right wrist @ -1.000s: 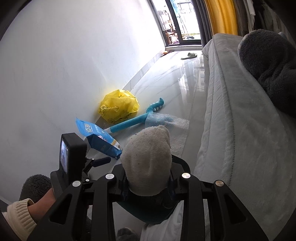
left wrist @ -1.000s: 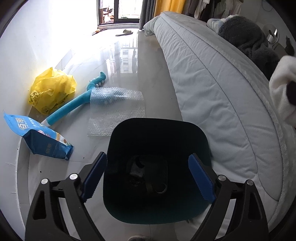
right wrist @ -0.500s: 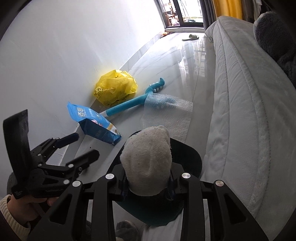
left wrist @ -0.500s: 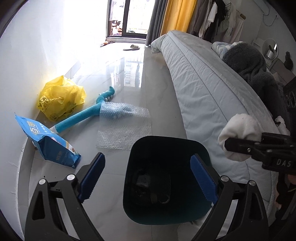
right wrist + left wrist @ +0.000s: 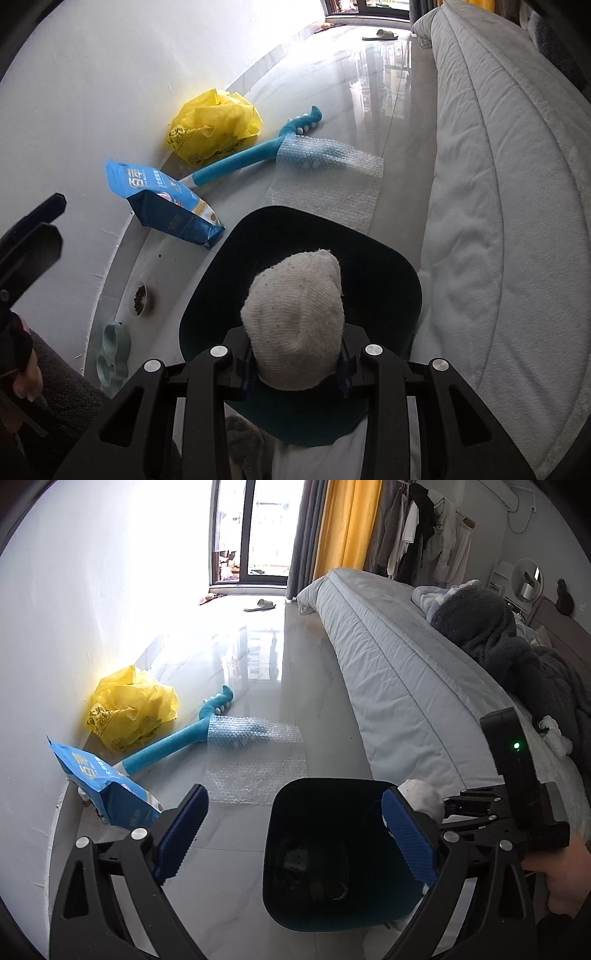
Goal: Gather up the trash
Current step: 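Lower the right tool into the bin and open it to drop the sock ball, then move both open tools back over the bed toward the remaining trash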
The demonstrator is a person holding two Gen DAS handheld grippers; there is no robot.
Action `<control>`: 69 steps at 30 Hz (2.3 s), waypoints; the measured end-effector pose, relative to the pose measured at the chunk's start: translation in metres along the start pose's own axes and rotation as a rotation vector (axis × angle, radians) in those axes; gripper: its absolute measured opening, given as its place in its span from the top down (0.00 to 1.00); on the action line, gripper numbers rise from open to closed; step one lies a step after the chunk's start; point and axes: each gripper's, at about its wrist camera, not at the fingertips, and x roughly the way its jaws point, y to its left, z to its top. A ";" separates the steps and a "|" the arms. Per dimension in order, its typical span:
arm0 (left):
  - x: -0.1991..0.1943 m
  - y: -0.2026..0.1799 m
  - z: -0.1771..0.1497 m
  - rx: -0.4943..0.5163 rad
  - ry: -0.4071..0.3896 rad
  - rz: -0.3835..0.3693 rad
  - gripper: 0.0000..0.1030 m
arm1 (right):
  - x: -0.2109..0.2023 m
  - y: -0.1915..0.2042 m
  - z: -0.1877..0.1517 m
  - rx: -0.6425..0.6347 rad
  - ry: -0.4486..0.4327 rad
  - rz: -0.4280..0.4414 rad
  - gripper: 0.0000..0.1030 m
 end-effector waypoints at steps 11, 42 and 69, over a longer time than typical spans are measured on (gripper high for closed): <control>-0.018 -0.002 0.011 -0.056 -0.035 0.011 0.05 | -0.005 0.004 -0.003 0.007 0.004 -0.015 0.35; -0.063 -0.081 0.043 0.102 -0.197 -0.083 0.05 | -0.137 -0.034 -0.028 -0.037 -0.289 -0.049 0.28; -0.012 -0.157 0.072 0.244 -0.169 -0.296 0.05 | -0.211 -0.128 -0.064 -0.071 -0.397 -0.246 0.28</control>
